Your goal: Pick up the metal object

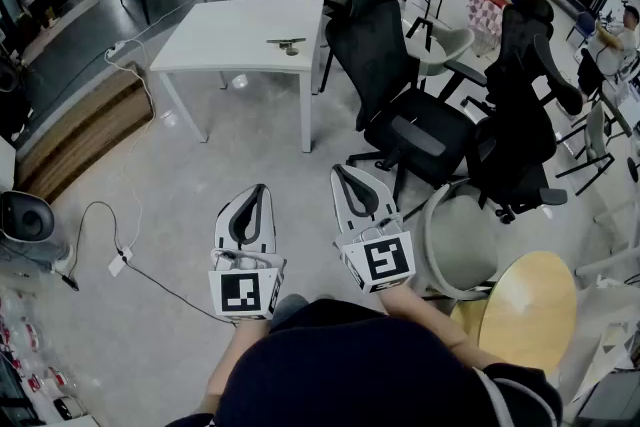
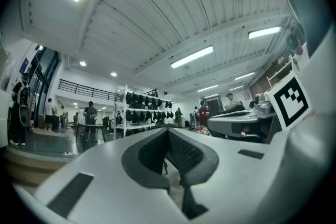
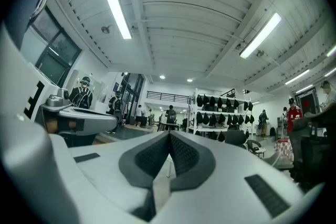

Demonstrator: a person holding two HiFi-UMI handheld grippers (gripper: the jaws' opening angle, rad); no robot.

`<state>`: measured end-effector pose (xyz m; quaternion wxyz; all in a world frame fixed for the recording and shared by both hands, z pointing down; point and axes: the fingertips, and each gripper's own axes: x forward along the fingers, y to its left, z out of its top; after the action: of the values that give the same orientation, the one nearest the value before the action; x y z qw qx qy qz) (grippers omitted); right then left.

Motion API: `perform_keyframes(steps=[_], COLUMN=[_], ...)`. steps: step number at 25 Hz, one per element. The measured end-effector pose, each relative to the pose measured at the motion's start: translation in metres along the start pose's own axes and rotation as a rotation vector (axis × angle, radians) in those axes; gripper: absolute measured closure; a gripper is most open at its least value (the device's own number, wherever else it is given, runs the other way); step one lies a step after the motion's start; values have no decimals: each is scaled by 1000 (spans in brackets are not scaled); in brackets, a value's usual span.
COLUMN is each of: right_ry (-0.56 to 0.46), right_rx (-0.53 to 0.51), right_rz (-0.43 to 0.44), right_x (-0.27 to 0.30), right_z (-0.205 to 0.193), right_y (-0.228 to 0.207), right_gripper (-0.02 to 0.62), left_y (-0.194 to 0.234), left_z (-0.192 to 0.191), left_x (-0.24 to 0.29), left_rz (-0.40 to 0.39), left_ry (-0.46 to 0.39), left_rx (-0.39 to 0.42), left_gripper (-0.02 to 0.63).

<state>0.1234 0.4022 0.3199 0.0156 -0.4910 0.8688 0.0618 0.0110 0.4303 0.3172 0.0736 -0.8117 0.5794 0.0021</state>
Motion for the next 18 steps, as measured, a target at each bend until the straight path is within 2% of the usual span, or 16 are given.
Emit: perform_keyframes(steps=[6, 12, 13, 15, 18], right_ry=[40, 72, 71, 67, 69], right_rx=[28, 6, 4, 3, 3], right_rz=[28, 54, 58, 71, 85], right_x=[-2, 26, 36, 61, 106], right_z=[-27, -54, -58, -65, -71], right_y=[-10, -16, -19, -24, -32], right_gripper=[568, 565, 558, 503, 469], left_y=[-11, 6, 11, 25, 52], left_z=[-10, -31, -35, -43, -48], left_x=[5, 33, 43, 65, 103], left_rz=[-6, -16, -18, -23, -36], left_ry=[-15, -2, -2, -5, -19], left_rx=[-21, -69, -72, -76, -82], left_gripper=[583, 583, 583, 583, 583])
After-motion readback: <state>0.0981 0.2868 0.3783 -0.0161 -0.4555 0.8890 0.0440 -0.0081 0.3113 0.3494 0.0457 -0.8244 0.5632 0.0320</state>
